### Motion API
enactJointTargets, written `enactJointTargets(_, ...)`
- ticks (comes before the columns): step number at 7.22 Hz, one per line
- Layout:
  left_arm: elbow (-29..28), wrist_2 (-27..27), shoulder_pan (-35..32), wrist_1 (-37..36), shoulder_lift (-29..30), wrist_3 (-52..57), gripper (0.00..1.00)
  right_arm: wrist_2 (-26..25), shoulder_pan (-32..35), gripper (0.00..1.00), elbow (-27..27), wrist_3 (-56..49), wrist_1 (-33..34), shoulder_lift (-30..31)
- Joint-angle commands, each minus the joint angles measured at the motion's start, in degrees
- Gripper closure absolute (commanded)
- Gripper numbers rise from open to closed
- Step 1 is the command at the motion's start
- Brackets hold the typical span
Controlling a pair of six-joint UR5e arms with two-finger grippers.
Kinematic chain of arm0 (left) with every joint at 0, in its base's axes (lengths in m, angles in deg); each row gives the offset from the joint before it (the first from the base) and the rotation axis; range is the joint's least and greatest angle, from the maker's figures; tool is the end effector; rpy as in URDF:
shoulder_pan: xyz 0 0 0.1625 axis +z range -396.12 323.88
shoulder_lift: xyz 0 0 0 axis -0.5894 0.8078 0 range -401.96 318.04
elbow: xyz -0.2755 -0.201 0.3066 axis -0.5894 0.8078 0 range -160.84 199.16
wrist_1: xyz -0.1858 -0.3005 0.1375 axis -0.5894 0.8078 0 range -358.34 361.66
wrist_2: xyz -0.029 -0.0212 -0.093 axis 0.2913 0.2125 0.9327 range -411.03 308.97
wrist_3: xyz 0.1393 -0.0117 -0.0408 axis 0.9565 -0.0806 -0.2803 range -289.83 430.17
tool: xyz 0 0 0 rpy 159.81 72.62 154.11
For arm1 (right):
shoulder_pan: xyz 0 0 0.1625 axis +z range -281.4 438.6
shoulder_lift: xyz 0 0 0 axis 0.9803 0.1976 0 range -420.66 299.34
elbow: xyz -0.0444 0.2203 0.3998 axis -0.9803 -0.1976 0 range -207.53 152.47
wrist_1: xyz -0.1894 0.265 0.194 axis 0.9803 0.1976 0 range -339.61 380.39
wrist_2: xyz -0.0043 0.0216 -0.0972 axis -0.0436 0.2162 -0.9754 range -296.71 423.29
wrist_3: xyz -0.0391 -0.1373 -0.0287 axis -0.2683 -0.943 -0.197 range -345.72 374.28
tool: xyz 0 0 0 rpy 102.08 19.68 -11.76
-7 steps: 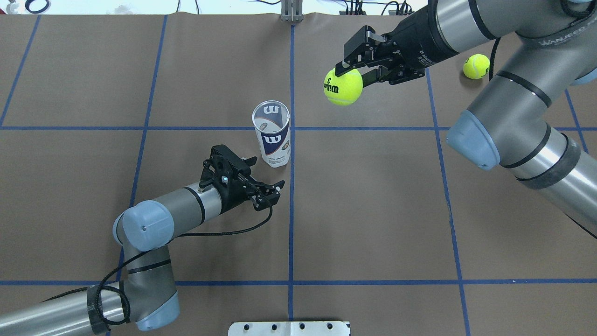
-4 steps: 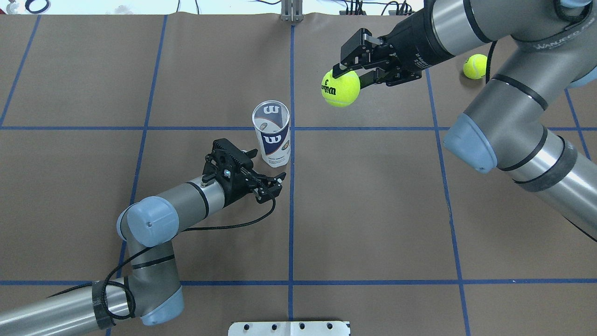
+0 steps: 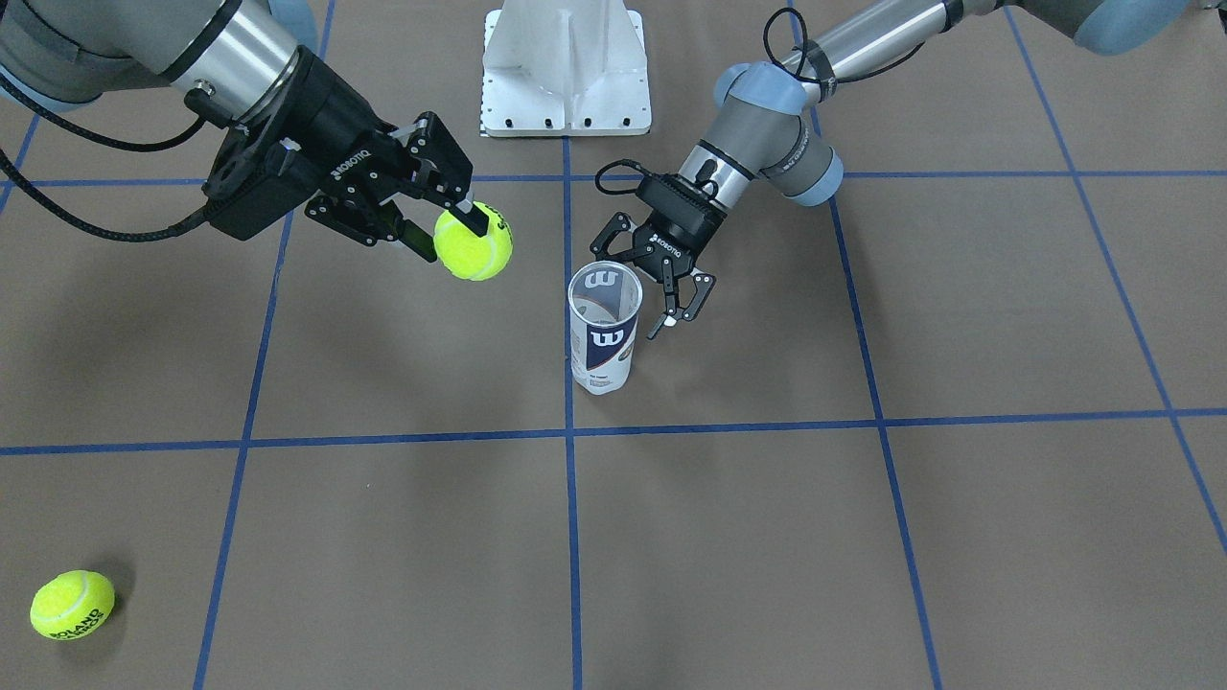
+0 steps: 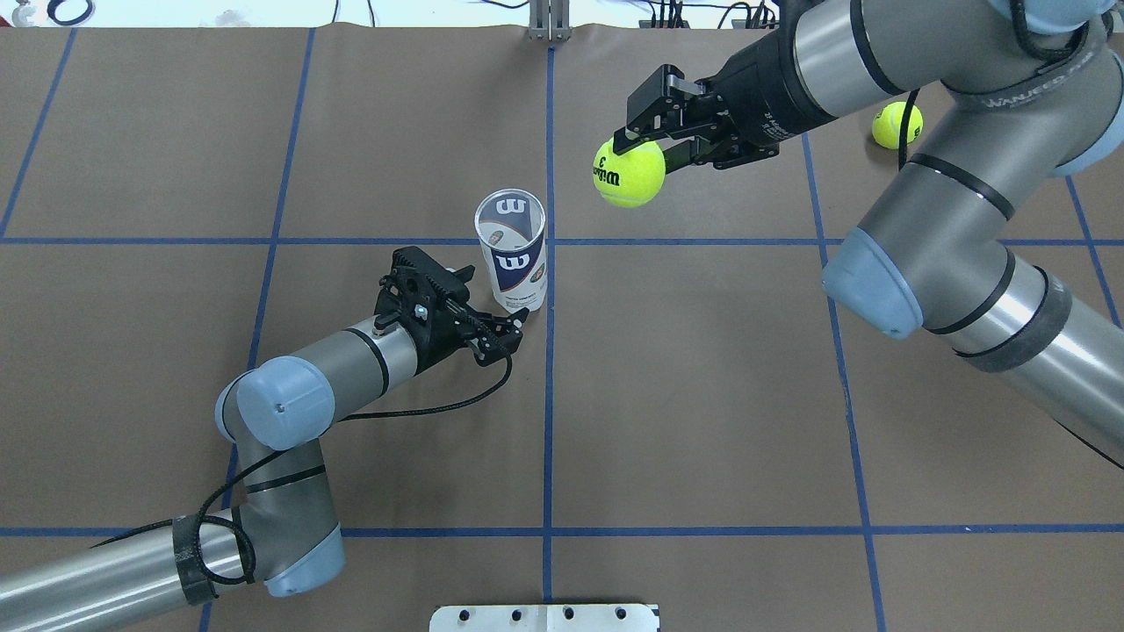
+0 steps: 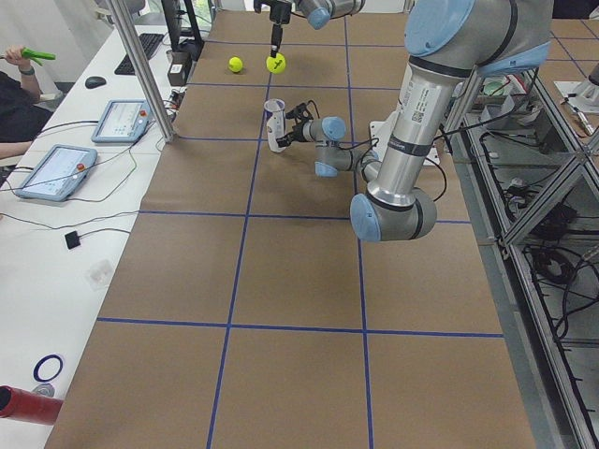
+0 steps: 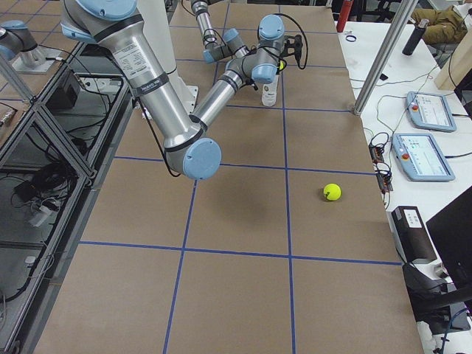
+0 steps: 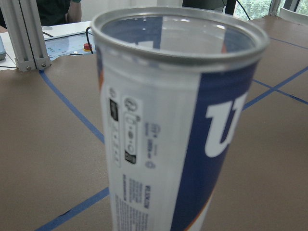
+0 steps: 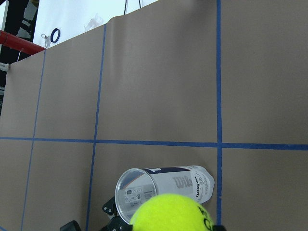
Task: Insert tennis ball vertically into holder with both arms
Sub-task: 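Grasp the upright can with the left gripper while the right gripper brings the ball near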
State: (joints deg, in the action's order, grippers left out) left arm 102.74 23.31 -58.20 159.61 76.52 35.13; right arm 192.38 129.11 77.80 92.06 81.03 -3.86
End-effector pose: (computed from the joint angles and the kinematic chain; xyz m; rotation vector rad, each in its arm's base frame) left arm 0.5725 -0.4185 0.3327 1.1402 1.0876 0.2358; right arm -0.3609 -0.5030 0.2066 0.1876 -1.3952 0.0908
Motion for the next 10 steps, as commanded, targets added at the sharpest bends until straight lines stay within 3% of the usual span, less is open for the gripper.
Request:
enactJointTargets(1, -2.0, -0.42, 0.03, 0.0, 2.0, -0.03, 0.01, -0.24, -0.06, 1.0, -0.04, 0.01, -0.69, -0.19)
enactJointTargets(3, -5.44, -1.12, -0.15, 0.17, 5.0, -0.12, 0.01, -0.42, -0.24, 1.0, -0.13, 0.01, -0.79, -0.2)
enactJointTargets(10, -5.8, -1.21, -1.65, 0.17, 5.01, -0.03, 0.01, -2.26, -1.55, 1.0, -0.21, 0.18, -0.79, -0.89)
